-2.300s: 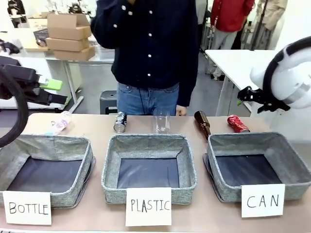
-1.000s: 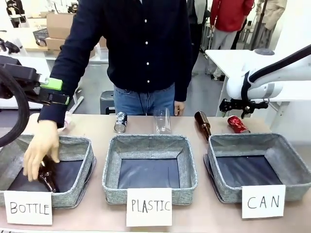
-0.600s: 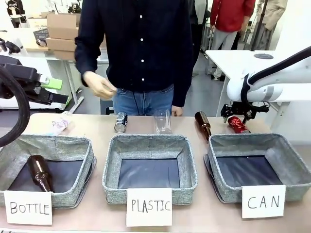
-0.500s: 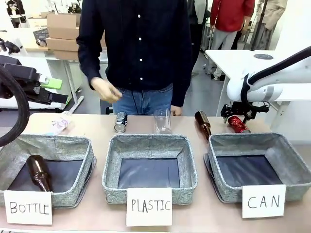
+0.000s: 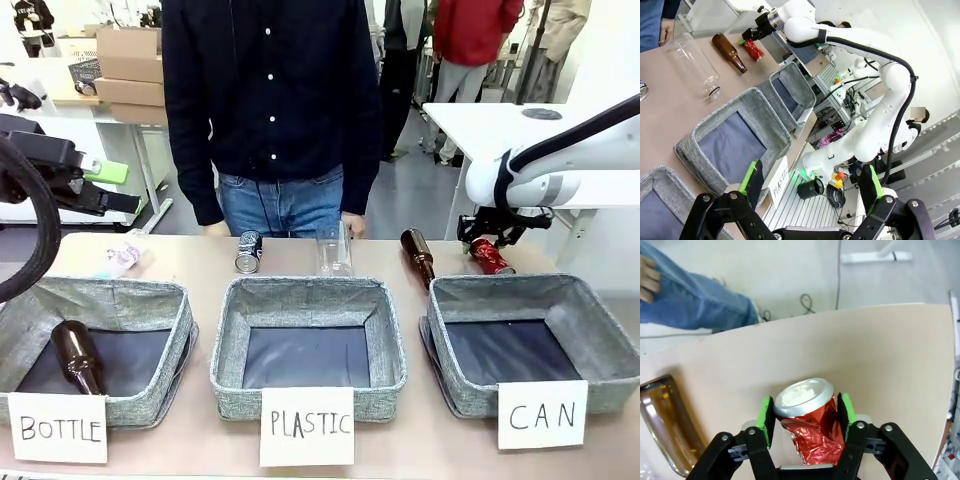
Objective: Sort the can waste into the basket.
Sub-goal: Pick up the can waste from the table and place it in the right Fabric basket.
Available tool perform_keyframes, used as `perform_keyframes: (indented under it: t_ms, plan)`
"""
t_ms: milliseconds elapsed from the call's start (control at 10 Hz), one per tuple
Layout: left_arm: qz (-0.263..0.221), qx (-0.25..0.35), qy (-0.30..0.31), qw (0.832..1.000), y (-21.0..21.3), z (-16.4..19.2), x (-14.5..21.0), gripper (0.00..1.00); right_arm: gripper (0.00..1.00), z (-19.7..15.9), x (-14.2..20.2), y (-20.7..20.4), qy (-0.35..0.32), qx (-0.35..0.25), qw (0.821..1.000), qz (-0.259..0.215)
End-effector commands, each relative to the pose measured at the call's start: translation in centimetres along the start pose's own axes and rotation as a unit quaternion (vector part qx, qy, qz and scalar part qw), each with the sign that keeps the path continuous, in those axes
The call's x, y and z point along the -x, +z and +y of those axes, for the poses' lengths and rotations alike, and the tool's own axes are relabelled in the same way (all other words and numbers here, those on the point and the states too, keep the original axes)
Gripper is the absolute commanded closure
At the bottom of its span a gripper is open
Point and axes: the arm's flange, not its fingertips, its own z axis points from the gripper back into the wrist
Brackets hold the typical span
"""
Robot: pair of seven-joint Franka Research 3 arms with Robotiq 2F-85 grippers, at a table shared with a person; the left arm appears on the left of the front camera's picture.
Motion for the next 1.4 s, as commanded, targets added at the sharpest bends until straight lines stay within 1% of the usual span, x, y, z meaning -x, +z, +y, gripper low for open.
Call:
perform_keyframes:
  t_ms: [0, 100, 300, 500, 600, 700, 800, 900, 1000, 1100, 1200, 1300]
  plan:
    - [-0.007, 0.008, -0.012, 1.000, -0.1, 0.0, -0.1, 0.00, 1.00, -0.1, 0.0, 0.5, 0.007, -0.013, 1.000, -0.008]
    - [-0.007, 0.008, -0.012, 1.000, -0.1, 0.0, -0.1, 0.00, 1.00, -0.2, 0.0, 0.3, 0.001, 0.003, 1.000, -0.003]
    - [-0.007, 0.008, -0.012, 1.000, -0.1, 0.0, -0.1, 0.00, 1.00, 0.0, 0.0, 0.1, -0.001, -0.019, 1.000, 0.004]
    - [-0.007, 0.008, -0.012, 1.000, -0.1, 0.0, -0.1, 0.00, 1.00, -0.1, 0.1, 0.4, -0.006, -0.014, 1.000, -0.006]
    - [-0.007, 0.008, -0.012, 1.000, -0.1, 0.0, -0.1, 0.00, 1.00, -0.4, 0.6, 2.1, -0.016, -0.028, 0.999, -0.028]
    - [-0.007, 0.008, -0.012, 1.000, -0.1, 0.0, -0.1, 0.00, 1.00, -0.9, 2.1, 5.5, -0.009, -0.081, 0.995, -0.059]
    - [-0.007, 0.008, -0.012, 1.000, -0.1, 0.0, -0.1, 0.00, 1.00, -1.7, 4.5, 9.6, -0.035, -0.139, 0.988, -0.049]
    - [-0.007, 0.008, -0.012, 1.000, -0.1, 0.0, -0.1, 0.00, 1.00, -3.1, 7.4, 13.5, -0.007, -0.221, 0.974, -0.052]
    - [-0.007, 0.008, -0.012, 1.000, -0.1, 0.0, -0.1, 0.00, 1.00, -4.8, 10.1, 16.3, 0.067, -0.277, 0.958, -0.009]
    - [-0.007, 0.008, -0.012, 1.000, -0.1, 0.0, -0.1, 0.00, 1.00, -5.9, 12.0, 17.6, 0.134, -0.299, 0.945, 0.016]
    - [-0.007, 0.008, -0.012, 1.000, -0.1, 0.0, -0.1, 0.00, 1.00, -6.5, 14.0, 18.4, 0.227, -0.321, 0.918, 0.058]
    - [-0.007, 0.008, -0.012, 1.000, -0.1, 0.0, -0.1, 0.00, 1.00, -6.8, 15.6, 18.8, 0.275, -0.339, 0.897, 0.065]
